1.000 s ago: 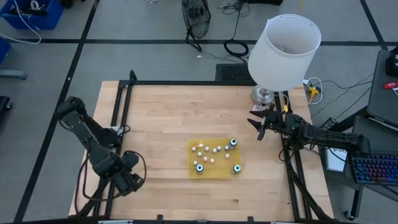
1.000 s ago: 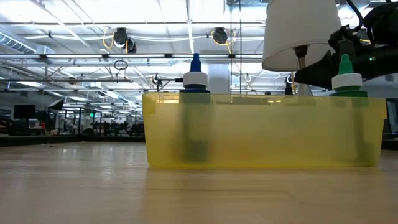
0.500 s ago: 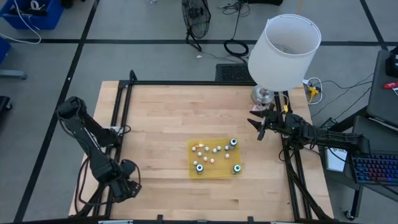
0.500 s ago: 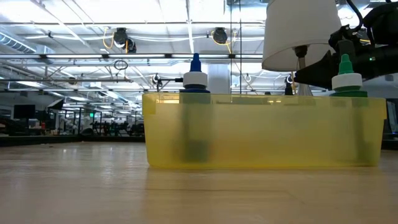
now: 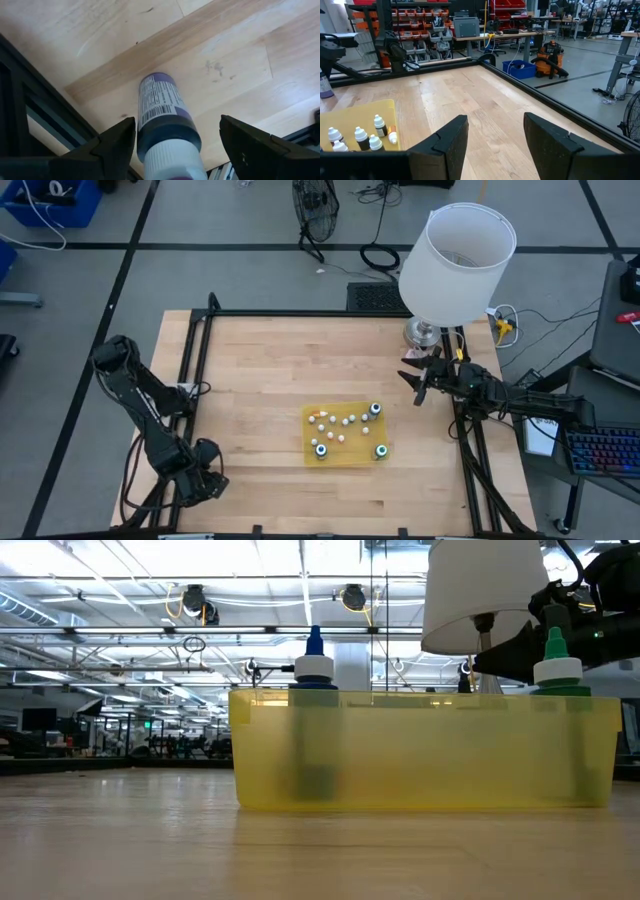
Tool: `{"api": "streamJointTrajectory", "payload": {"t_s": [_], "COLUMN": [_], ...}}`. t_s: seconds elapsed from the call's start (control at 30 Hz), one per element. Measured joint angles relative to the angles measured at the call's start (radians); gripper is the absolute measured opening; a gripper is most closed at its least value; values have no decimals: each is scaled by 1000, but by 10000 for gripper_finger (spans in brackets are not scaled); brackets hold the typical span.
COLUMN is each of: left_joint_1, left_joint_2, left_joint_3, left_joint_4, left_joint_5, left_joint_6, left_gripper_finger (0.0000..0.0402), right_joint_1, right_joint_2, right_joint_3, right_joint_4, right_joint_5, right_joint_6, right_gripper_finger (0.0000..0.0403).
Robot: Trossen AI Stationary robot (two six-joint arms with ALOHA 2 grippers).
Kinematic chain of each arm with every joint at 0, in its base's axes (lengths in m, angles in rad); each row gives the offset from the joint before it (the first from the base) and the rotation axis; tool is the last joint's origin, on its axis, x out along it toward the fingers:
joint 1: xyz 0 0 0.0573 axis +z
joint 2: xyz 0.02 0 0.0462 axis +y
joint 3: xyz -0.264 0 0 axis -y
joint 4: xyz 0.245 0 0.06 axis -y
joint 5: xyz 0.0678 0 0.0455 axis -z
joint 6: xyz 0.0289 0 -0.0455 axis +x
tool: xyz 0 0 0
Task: Pick & Place food coloring
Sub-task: Put the large purple food coloring bottle into the yellow bin
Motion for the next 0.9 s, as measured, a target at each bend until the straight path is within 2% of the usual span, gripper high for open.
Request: {"api": "streamJointTrajectory", "payload": {"t_s": [0.13, 0.23, 0.33, 0.5, 0.6, 0.73, 0.9], "left_joint_1": [0, 0, 0, 1, 18, 98, 262], "left_joint_2": [0, 0, 0, -3, -3, 3, 1], "left_joint_3": [0, 0, 0, -9, -6, 47, 194], "left_joint_4": [-2, -3, -5, -7, -12, -56, -109], "left_joint_5": [20, 46, 48, 19, -56, -214, -332], "left_joint_6": [4, 5, 5, 31, 129, 331, 703], "left_gripper_finger": [284, 268, 230, 143, 141, 141, 141], "right_joint_1": [0, 0, 0, 0, 0, 0, 0], "right_joint_2": [0, 0, 0, 0, 0, 0, 0], "right_joint_3": [0, 0, 0, 0, 0, 0, 0], "right_joint_4": [0, 1, 1, 1, 1, 1, 1], "right_joint_5": [0, 0, 0, 0, 0, 0, 0], "right_joint_6": [0, 0, 0, 0, 0, 0, 0], "right_gripper_finger": [181, 181, 181, 181, 181, 181, 181]}}
